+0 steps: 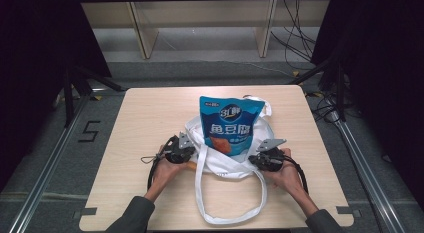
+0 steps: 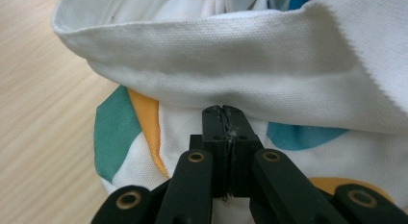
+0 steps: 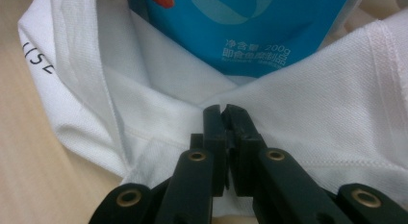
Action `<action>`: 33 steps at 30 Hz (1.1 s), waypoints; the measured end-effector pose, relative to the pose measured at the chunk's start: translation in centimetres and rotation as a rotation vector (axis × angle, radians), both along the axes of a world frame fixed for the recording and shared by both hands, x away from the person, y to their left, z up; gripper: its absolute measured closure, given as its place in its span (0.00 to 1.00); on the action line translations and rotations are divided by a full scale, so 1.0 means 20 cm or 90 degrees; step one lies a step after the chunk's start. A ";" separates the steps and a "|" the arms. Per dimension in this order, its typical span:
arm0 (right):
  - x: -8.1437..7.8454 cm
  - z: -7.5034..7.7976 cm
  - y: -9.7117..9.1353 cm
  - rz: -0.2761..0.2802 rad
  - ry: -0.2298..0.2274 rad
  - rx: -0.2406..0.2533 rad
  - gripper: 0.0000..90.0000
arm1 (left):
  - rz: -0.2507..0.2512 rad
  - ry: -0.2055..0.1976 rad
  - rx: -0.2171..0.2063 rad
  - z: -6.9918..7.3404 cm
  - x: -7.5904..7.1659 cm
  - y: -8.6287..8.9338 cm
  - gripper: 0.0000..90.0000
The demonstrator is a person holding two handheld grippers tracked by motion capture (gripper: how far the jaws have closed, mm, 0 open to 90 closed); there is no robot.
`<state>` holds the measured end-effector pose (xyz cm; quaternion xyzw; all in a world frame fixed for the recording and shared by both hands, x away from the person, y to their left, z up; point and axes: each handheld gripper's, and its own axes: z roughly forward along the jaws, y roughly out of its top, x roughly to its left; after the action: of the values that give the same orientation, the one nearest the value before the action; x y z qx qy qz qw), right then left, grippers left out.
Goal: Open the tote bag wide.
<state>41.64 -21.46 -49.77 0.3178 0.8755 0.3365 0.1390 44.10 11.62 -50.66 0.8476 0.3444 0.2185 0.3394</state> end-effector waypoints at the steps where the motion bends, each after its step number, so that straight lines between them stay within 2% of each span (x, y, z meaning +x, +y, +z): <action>1: 0.01 -0.01 0.01 -0.006 -0.022 0.010 0.97 | 0.005 0.002 -0.006 0.00 0.01 0.00 0.98; 3: 0.03 -0.01 0.01 -0.011 -0.010 0.010 0.97 | 0.007 0.003 -0.013 0.00 0.04 0.01 0.98; 4: 0.04 -0.02 0.01 -0.016 -0.023 0.014 0.97 | 0.010 0.003 -0.016 0.00 0.04 0.01 0.98; 5: 0.05 -0.01 0.01 -0.010 -0.006 0.005 0.97 | 0.011 0.001 -0.015 0.00 0.05 0.01 0.98; 6: 0.06 -0.02 0.01 -0.022 -0.020 0.018 0.97 | 0.012 0.001 -0.014 0.00 0.05 0.02 0.98; 7: 0.07 -0.02 0.01 -0.020 -0.023 0.012 0.97 | 0.009 -0.001 -0.013 0.00 0.05 0.02 0.98; 8: 0.07 -0.01 0.01 -0.018 -0.014 0.013 0.97 | 0.006 -0.003 -0.008 0.00 0.06 0.02 0.98; 10: 0.09 -0.02 0.00 -0.018 -0.017 0.027 0.97 | 0.008 0.000 -0.012 0.00 0.06 0.01 0.97; 11: 0.09 -0.03 0.01 -0.027 -0.019 0.044 0.97 | 0.009 0.001 -0.014 0.00 0.06 0.01 0.97; 12: 0.09 -0.02 0.00 -0.024 -0.007 0.038 0.97 | 0.009 0.003 -0.017 0.00 0.06 0.01 0.97; 15: 0.10 -0.02 0.00 -0.023 -0.019 0.035 0.96 | 0.012 0.001 -0.019 0.00 0.06 0.02 0.96; 17: 0.09 -0.02 0.00 -0.027 -0.011 0.037 0.94 | 0.016 -0.002 -0.019 0.00 0.05 0.02 0.91; 18: 0.09 -0.01 -0.01 -0.028 -0.006 0.039 0.92 | 0.019 -0.013 -0.006 0.01 0.05 0.01 0.89; 19: 0.08 -0.01 -0.01 -0.041 0.012 0.052 0.90 | 0.016 -0.016 -0.001 0.01 0.04 0.01 0.86; 20: 0.10 -0.01 -0.02 -0.027 -0.004 0.050 0.87 | 0.020 -0.011 0.004 0.01 0.04 0.01 0.85; 21: 0.08 0.00 -0.02 -0.039 0.014 0.065 0.85 | 0.023 -0.018 -0.007 0.01 0.04 0.01 0.82; 22: 0.08 0.01 -0.02 -0.038 0.009 0.070 0.83 | 0.019 -0.015 -0.004 0.02 0.04 0.02 0.79; 23: 0.08 0.02 -0.03 -0.034 -0.009 0.074 0.82 | 0.022 -0.007 -0.007 0.03 0.03 0.03 0.76; 24: 0.07 0.04 -0.03 -0.036 -0.018 0.071 0.80 | 0.031 -0.013 -0.030 0.03 0.03 0.03 0.73; 25: 0.06 0.06 -0.04 -0.044 -0.015 0.077 0.79 | 0.021 -0.009 -0.018 0.04 0.02 0.04 0.70; 26: 0.06 0.07 -0.05 -0.041 -0.039 0.083 0.78 | 0.022 -0.010 -0.023 0.05 0.02 0.04 0.68; 27: 0.04 0.09 -0.06 -0.048 -0.028 0.094 0.77 | 0.030 -0.012 -0.032 0.05 0.01 0.04 0.65; 28: 0.05 0.10 -0.08 -0.045 -0.046 0.092 0.76 | 0.033 -0.013 -0.020 0.06 0.00 0.04 0.62; 29: 0.04 0.11 -0.09 -0.051 -0.046 0.095 0.74 | 0.031 -0.018 -0.007 0.07 -0.01 0.04 0.59; 31: 0.02 0.12 -0.11 -0.068 -0.049 0.107 0.72 | 0.033 -0.021 -0.019 0.09 -0.03 0.04 0.54; 32: 0.02 0.13 -0.12 -0.076 -0.051 0.118 0.71 | 0.034 -0.017 -0.015 0.10 -0.04 0.05 0.52; 33: 0.02 0.14 -0.15 -0.068 -0.061 0.120 0.70 | 0.042 -0.022 -0.026 0.10 -0.04 0.05 0.50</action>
<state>42.12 -24.38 -46.90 0.3591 0.8141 0.4243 0.1678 43.27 12.61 -48.61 0.8250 0.3704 0.2372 0.3549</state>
